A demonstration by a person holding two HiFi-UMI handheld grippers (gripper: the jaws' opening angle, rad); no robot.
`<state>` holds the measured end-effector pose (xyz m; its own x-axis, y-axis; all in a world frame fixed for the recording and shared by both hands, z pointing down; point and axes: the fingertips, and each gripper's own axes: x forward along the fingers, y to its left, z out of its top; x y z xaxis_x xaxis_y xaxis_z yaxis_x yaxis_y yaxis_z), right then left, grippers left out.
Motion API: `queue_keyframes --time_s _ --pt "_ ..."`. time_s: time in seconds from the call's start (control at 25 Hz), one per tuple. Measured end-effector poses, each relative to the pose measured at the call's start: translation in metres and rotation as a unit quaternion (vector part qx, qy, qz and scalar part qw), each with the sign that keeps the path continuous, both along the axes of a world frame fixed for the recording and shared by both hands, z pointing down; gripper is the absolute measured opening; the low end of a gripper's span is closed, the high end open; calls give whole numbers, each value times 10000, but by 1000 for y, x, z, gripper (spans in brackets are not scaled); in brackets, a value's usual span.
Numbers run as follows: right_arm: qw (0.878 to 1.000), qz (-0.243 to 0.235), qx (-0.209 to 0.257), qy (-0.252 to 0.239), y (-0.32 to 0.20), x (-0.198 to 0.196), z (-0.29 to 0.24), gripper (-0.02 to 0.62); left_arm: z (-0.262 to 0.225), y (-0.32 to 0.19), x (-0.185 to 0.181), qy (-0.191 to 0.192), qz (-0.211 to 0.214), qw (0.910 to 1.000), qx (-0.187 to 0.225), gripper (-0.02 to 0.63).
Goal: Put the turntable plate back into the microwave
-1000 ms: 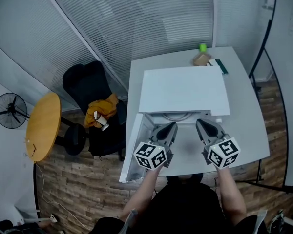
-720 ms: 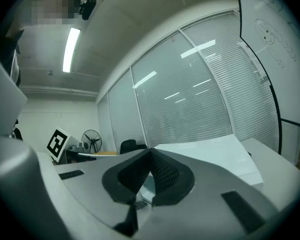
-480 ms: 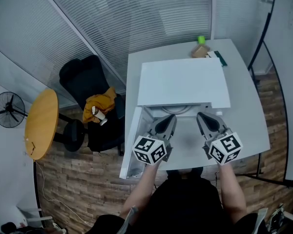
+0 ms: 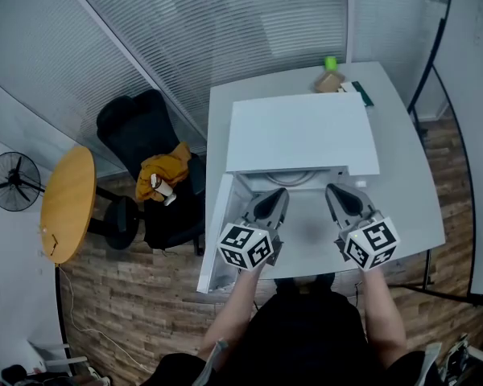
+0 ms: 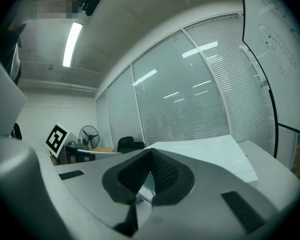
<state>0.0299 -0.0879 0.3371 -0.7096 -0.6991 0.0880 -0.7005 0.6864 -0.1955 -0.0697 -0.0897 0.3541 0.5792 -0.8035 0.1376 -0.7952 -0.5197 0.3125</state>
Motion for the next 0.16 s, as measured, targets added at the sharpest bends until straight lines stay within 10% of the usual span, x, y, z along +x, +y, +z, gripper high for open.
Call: queue_keyframes --time_s 0.16 --pt "10000 -1 39 3 0 1 1 9 -1 -1 -3 51 -36 10000 14 -3"
